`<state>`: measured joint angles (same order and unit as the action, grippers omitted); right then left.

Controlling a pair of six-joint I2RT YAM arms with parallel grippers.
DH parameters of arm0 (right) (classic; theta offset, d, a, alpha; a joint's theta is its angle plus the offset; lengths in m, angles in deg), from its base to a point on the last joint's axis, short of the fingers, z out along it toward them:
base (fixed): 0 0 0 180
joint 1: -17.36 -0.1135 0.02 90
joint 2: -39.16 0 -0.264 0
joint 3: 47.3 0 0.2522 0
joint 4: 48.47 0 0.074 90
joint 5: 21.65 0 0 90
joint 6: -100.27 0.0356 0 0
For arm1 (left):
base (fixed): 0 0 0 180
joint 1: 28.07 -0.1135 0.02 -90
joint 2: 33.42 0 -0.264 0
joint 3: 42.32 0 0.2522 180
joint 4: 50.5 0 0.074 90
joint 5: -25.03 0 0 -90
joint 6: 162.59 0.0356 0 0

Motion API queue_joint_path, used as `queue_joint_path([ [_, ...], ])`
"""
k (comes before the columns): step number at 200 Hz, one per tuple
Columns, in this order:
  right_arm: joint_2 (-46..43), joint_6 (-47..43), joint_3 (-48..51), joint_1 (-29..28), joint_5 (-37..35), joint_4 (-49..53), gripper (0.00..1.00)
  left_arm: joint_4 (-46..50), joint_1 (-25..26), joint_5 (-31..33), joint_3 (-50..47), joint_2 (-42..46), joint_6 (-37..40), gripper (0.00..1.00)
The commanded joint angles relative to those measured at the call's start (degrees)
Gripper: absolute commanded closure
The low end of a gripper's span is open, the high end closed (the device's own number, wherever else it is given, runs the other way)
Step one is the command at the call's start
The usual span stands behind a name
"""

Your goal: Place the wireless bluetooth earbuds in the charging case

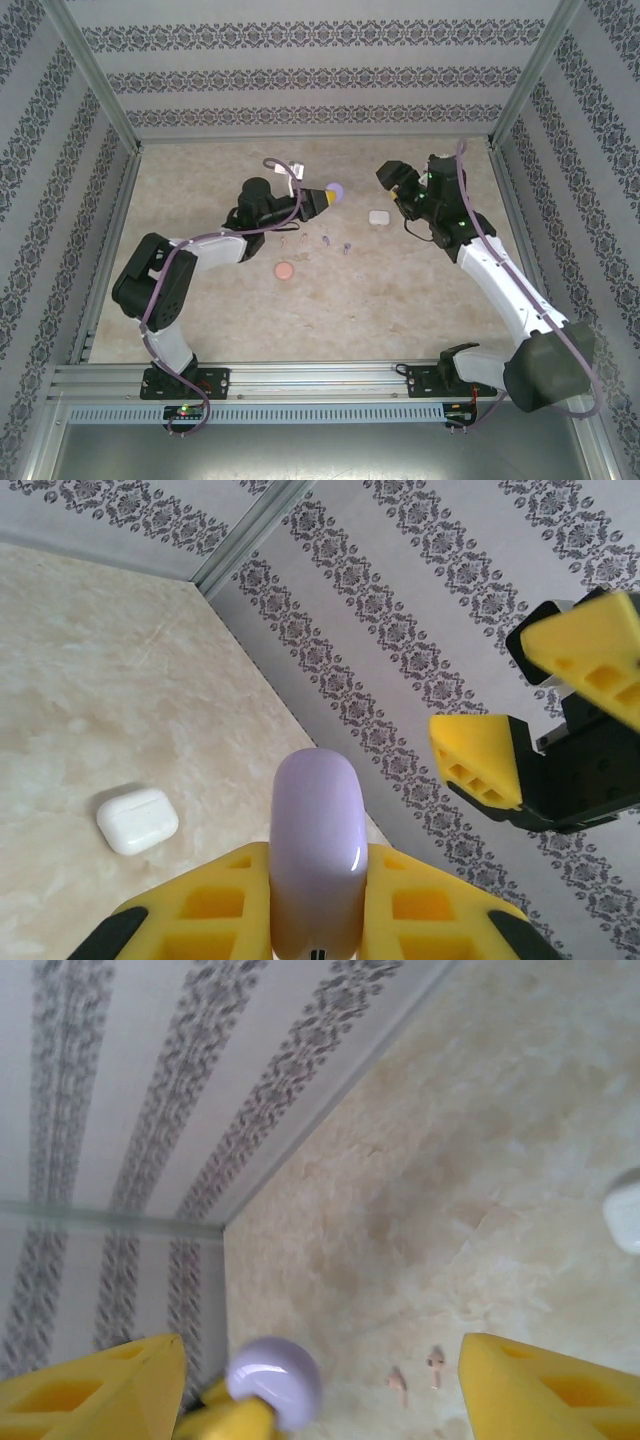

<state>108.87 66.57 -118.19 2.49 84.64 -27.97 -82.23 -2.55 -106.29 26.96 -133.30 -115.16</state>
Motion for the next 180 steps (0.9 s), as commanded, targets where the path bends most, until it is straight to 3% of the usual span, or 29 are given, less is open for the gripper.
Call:
queue_joint_path([
  [1, -1.86, -18.64, 3.4, -0.33, 11.56, -4.72, 0.28, 7.73, -0.86, -6.95, 2.96, 3.26, 4.31, 1.0],
  [57, 0.7, -27.25, 3.57, -2.69, 20.65, -8.41, 0.3, 13.95, -0.84, -12.3, 5.84, 5.22, 6.54, 1.0],
  [118, 6.15, -27.81, 0.37, -5.93, 19.16, -8.94, 0.32, 14.02, -0.77, -13.41, 6.26, 5.61, 5.92, 1.0],
  [180, 8.98, -27.22, 0.64, -4.22, 16.9, -9.55, 0.37, 13.76, -0.63, -15.06, 5.96, 7.31, 5.92, 1.0],
])
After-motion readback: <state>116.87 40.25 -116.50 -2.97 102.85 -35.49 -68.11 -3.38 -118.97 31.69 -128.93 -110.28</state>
